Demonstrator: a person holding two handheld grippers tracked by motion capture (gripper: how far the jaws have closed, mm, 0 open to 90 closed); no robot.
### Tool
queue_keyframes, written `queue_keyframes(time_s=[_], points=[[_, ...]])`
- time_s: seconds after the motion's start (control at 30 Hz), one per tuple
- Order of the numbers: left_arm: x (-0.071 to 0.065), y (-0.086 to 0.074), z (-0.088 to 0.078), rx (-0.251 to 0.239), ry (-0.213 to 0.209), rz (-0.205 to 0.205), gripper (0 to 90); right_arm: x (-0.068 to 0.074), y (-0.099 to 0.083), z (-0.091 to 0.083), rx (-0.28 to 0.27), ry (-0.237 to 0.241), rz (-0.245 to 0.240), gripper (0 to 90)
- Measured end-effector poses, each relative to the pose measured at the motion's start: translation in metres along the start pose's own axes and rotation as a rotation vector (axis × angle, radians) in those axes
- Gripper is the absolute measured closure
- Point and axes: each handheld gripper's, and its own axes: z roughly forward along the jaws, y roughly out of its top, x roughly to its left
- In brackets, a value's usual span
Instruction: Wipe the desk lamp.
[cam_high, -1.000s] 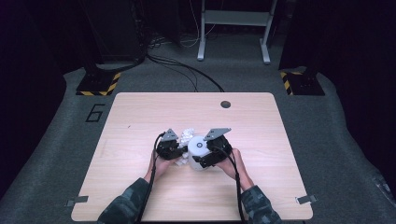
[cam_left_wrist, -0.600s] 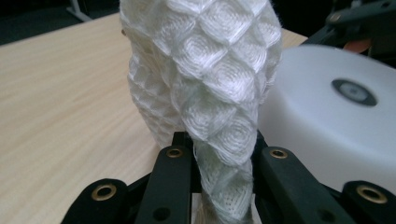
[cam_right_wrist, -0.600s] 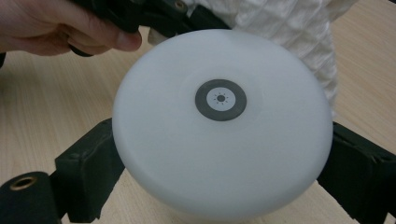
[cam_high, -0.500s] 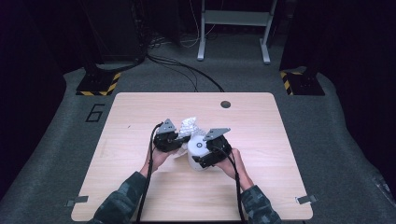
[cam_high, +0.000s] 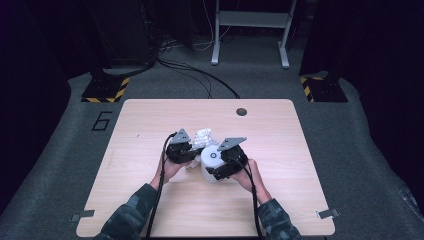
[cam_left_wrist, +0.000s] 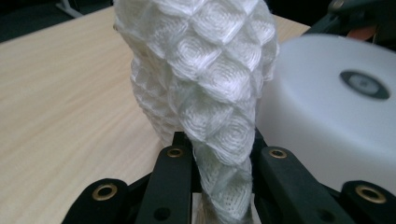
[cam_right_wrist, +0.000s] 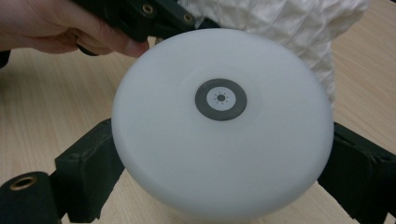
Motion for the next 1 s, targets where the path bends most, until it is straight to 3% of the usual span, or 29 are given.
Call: queue_keyframes(time_s=[0.4,0.57,0.63,0.77,0.93,1.0], points=[[-0.002,-0.028,0.012,0.037,0.021,-0.062,80.0,0.0,0.0,0.0,0.003,-0.001,-0.003,8.7],[-0.002,-0.031,0.014,0.089,0.033,-0.024,80.2,0.0,0.0,0.0,0.004,-0.002,0.001,8.7],[-0.004,-0.032,0.017,0.079,0.053,-0.034,80.2,0.001,-0.001,0.001,-0.001,-0.003,0.01,8.7],[-0.007,-0.032,0.019,0.107,0.076,0.007,80.3,0.001,-0.001,0.001,0.003,0.0,0.009,8.6],[-0.007,-0.032,0.02,0.105,0.076,-0.001,80.3,0.001,-0.001,0.001,-0.003,-0.001,0.008,8.6],[-0.007,-0.031,0.019,0.101,0.062,-0.024,80.3,0.001,-0.002,0.001,-0.004,0.0,0.009,8.6]])
